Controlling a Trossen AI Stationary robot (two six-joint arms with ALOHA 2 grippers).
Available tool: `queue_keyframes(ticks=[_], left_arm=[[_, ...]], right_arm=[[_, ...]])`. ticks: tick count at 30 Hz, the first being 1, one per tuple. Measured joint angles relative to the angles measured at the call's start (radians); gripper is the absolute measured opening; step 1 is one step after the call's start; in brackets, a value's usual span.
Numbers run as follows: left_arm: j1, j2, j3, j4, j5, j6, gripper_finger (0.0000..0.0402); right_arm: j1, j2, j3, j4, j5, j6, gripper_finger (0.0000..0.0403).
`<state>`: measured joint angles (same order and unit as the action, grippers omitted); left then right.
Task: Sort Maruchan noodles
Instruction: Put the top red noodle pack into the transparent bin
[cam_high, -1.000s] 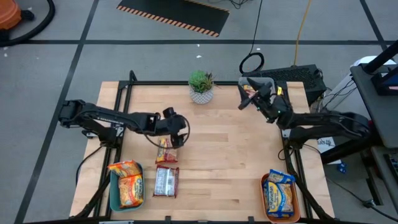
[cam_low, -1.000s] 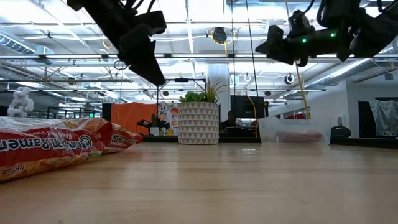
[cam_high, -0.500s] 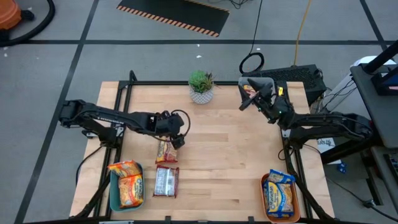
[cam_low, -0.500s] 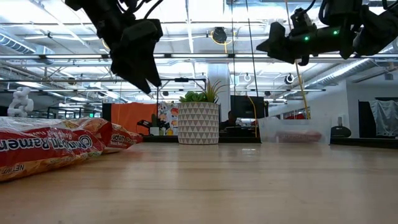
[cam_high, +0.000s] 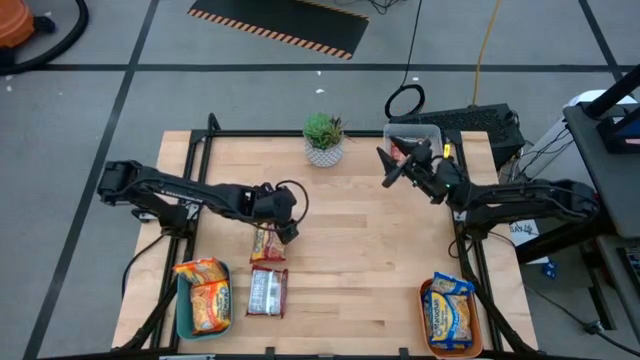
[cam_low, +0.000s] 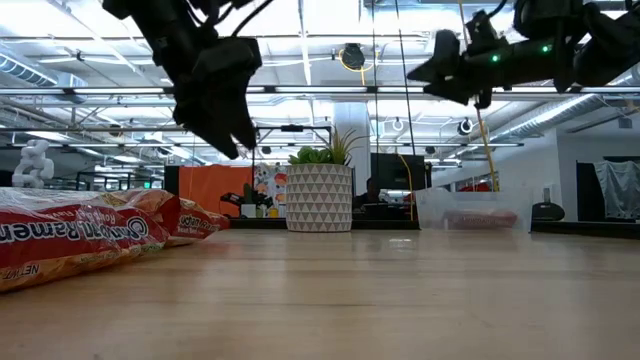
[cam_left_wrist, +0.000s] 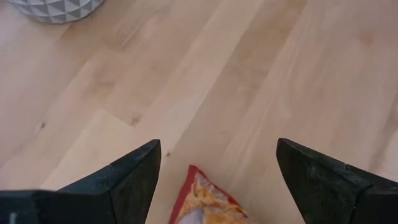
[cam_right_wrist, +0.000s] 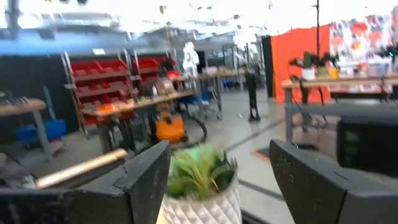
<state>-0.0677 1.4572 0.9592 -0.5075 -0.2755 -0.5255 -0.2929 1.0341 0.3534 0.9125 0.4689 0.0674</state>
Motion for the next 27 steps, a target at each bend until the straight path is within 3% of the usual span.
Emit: queue_keyframes(ticks=[20, 27], left_arm=[[0.014, 0.384, 0.249, -0.388, -0.044, -0.054, 0.0323], [0.048, 0.409, 0.251, -0.355, 0.005, -0.019, 0.0323]], right_arm=[[0.020, 0.000, 0.000, 0.068, 0.002, -0.061, 0.0265], [0.020, 0.000, 0.000, 0.064, 0.002, -0.071, 0.0265]])
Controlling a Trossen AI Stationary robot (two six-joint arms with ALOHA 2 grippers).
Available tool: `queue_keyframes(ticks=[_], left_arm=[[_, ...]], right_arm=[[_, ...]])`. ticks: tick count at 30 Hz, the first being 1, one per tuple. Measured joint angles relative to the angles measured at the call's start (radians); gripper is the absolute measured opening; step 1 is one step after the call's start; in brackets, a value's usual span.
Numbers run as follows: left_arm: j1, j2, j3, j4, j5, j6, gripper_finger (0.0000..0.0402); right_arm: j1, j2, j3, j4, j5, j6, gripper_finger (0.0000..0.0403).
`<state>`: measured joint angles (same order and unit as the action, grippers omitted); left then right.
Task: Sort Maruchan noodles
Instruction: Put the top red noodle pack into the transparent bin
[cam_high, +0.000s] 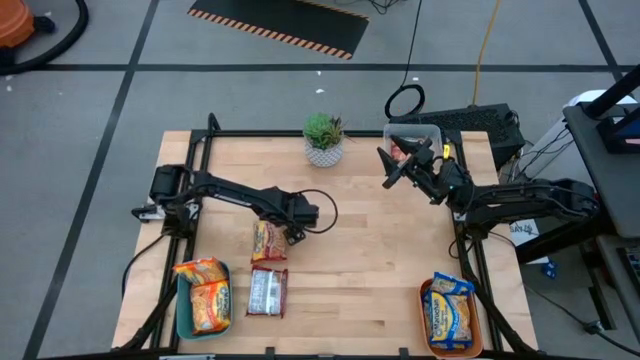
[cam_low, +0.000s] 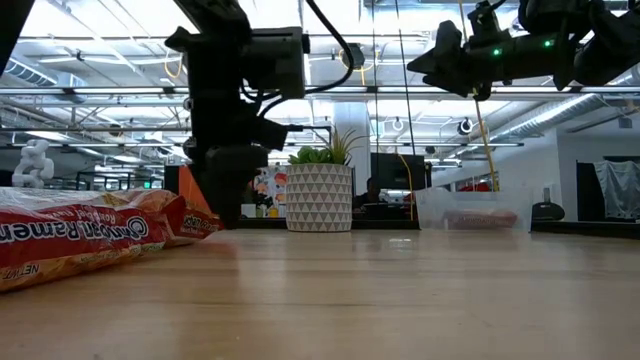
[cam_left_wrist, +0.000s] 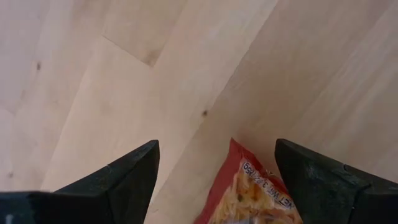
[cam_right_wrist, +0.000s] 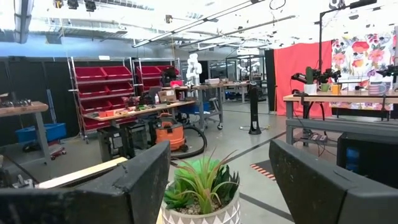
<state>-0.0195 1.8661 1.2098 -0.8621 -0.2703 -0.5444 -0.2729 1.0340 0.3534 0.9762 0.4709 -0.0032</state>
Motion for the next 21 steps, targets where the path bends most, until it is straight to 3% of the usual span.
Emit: queue_keyframes(ticks=[10, 21], left_arm=[[0.007, -0.001, -0.010, -0.001, 0.068, -0.052, 0.0314], [0.006, -0.001, -0.035, -0.002, 0.143, 0.039, 0.0179]], right_arm=[[0.000, 0.000, 0.000, -0.001, 0.001, -0.016, 0.0265], [0.000, 0.000, 0.000, -0.018, 0.000, 0.014, 0.0265]])
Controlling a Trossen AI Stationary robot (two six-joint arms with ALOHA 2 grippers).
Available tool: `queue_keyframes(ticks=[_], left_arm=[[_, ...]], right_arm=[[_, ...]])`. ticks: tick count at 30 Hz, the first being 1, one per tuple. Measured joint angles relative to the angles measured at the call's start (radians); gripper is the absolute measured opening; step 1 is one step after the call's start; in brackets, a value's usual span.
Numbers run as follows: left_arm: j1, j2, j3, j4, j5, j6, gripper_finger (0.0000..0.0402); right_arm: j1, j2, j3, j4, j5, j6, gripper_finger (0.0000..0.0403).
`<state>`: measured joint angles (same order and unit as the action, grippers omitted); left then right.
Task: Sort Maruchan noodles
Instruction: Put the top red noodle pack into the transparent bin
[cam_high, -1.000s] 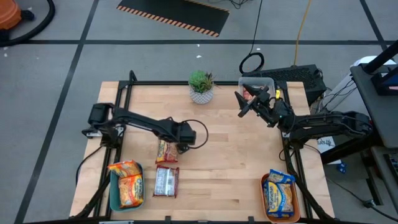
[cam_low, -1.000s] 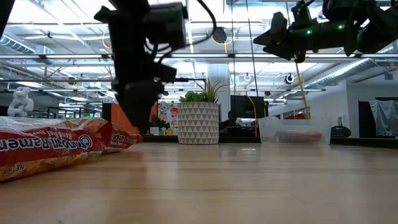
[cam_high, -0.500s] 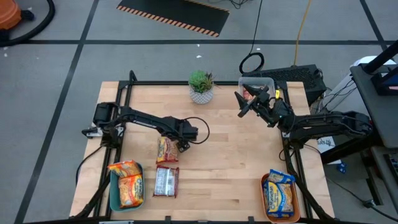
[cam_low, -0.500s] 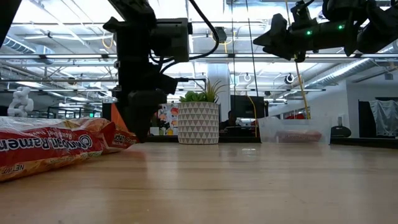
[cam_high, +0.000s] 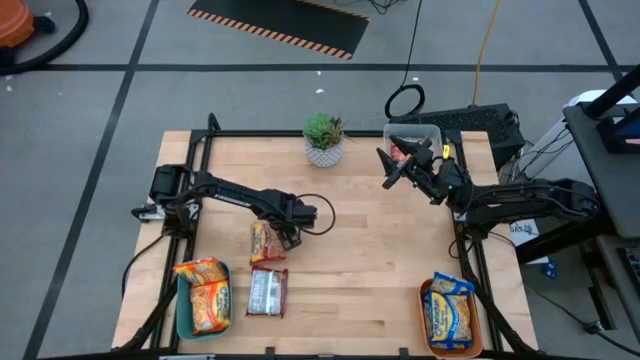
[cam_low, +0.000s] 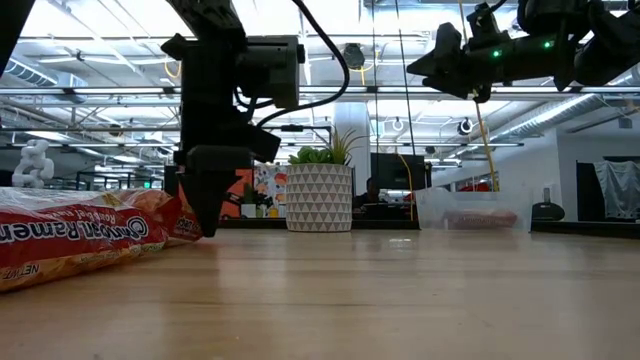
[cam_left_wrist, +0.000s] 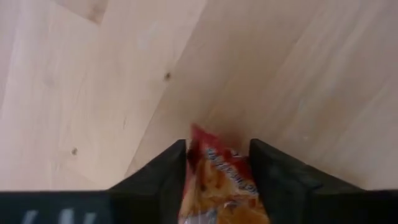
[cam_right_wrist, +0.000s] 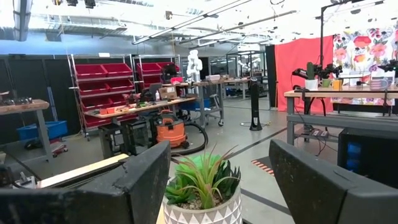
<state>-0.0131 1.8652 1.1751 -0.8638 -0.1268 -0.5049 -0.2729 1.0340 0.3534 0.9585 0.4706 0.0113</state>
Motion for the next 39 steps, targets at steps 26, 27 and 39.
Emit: queue_keyframes(ticks=[26, 27, 39], left_arm=[[-0.062, -0.001, 0.071, -0.053, -0.022, 0.338, 0.0003], [-0.067, -0.001, 0.078, -0.053, -0.036, 0.343, 0.0003], [-0.168, -0.001, 0.226, -0.058, -0.196, 0.511, 0.0002]], right_arm=[[-0.001, 0.000, 0.000, -0.019, 0.000, -0.049, 0.0265], [0.000, 0.000, 0.000, -0.021, 0.000, -0.040, 0.0265], [0.000, 0.000, 0.000, -0.037, -0.008, -0.006, 0.0265]])
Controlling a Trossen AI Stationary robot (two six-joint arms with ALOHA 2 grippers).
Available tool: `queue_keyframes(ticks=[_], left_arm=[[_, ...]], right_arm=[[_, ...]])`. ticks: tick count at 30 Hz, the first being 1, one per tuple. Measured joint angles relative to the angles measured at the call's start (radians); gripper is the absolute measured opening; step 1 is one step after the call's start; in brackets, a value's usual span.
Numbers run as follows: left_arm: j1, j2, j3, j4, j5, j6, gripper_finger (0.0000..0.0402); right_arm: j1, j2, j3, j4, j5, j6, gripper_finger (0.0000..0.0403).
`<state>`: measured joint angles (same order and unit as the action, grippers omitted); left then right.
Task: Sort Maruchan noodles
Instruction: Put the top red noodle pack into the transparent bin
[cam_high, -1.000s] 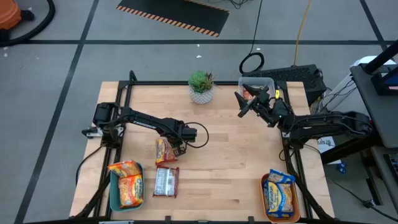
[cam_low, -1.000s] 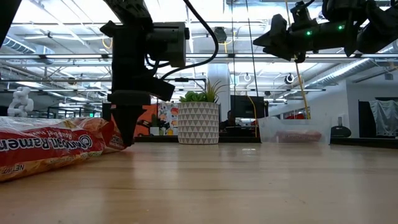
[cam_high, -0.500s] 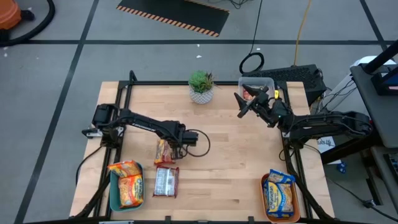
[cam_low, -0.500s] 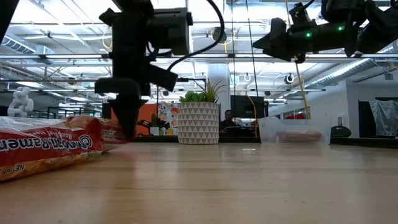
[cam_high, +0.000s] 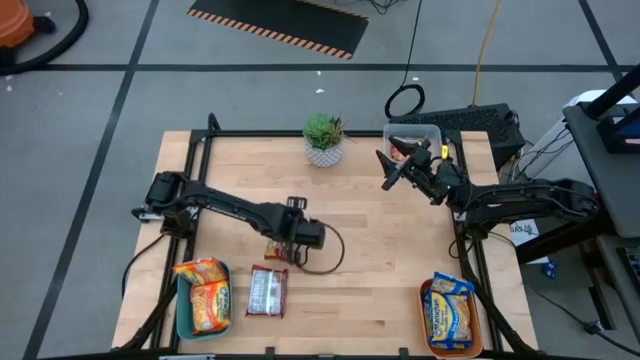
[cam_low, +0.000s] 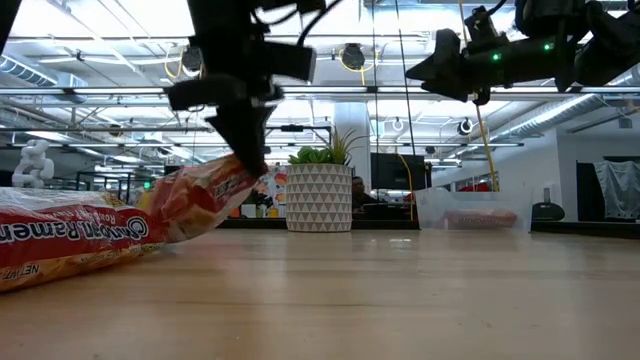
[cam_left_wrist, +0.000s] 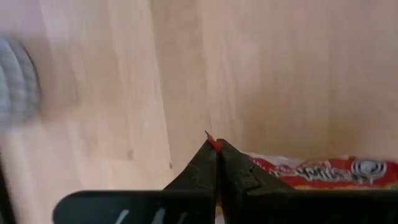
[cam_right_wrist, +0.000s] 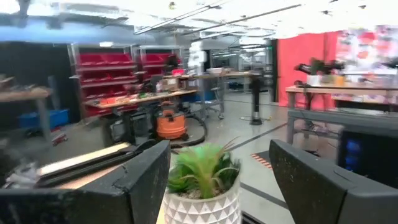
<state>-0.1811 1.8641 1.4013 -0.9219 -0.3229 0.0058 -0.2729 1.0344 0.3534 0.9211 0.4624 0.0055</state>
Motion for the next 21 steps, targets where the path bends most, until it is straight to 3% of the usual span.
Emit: queue_keyframes(ticks=[2, 6, 8, 12, 16, 21], left_arm=[[-0.029, 0.000, 0.016, -0.002, -0.017, 0.059, 0.0001], [-0.081, 0.000, 0.047, 0.000, -0.019, 0.179, 0.0001], [-0.104, 0.000, 0.061, 0.001, -0.019, 0.236, 0.0001], [-0.139, 0.000, 0.095, 0.008, -0.020, 0.321, 0.0001], [-0.160, 0.000, 0.129, 0.035, -0.046, 0.363, 0.0001], [-0.188, -0.008, 0.141, 0.090, -0.052, 0.438, 0.0001]], right_arm=[[-0.001, 0.000, 0.000, -0.017, -0.078, -0.028, 0.0265], [-0.006, 0.000, 0.000, -0.077, -0.355, -0.081, 0.0265], [-0.002, 0.000, 0.001, -0.121, -0.445, -0.084, 0.0265], [0.033, 0.000, 0.069, -0.312, -0.514, -0.096, 0.0265], [0.092, 0.014, 0.171, -0.505, -0.519, -0.156, 0.0265], [0.174, 0.049, 0.197, -0.493, -0.566, -0.265, 0.0265]])
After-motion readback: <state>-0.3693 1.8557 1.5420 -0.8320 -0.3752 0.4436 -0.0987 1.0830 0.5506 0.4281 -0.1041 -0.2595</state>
